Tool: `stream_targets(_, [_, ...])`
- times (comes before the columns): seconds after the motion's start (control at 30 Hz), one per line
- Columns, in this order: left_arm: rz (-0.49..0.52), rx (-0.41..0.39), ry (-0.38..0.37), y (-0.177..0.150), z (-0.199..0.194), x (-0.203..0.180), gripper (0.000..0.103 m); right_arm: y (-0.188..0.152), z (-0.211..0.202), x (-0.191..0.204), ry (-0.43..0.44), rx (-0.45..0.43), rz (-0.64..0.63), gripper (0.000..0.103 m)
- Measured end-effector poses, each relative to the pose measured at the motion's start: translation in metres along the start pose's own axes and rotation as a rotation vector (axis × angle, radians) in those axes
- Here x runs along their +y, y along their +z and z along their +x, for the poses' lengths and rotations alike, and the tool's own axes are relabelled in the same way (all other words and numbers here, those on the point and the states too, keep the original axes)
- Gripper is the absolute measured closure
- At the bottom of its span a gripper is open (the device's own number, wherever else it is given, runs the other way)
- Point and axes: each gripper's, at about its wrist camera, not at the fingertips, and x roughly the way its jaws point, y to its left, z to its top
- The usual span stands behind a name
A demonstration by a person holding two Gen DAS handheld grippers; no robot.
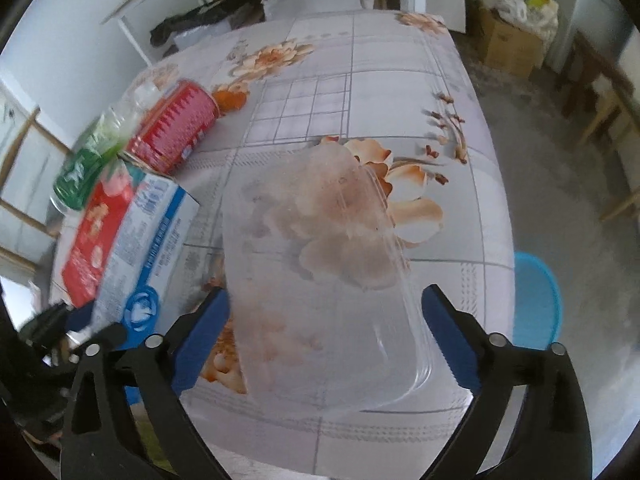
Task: Collect trash
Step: 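Lift the toothpaste box and the clear container off the table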
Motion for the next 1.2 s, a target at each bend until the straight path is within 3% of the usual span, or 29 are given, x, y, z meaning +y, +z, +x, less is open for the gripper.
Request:
stream_targets(0.1, [-0.005,-0.001,-0.004,0.000,0.001,0.001,0.064,0.000,0.008,0.007,-0.050,0.006,-0.065,0.008])
stream_targets(0.33, [-0.019,-0.002,-0.012,0.000,0.000,0.005,0.063,-0.004,0.022,0.010,-0.064,0.059,-0.073,0.008])
stream_targets(0.6, [-0.030,0.001,-0.018,0.001,0.000,0.009,0.064,-0.010,0.018,0.007,-0.002,0.082,-0.019,0.008])
stream_targets(1.2, [-0.053,0.028,0.002,0.011,0.007,0.015,0.063,-0.015,0.003,0.009,-0.014,-0.008,-0.003,0.008])
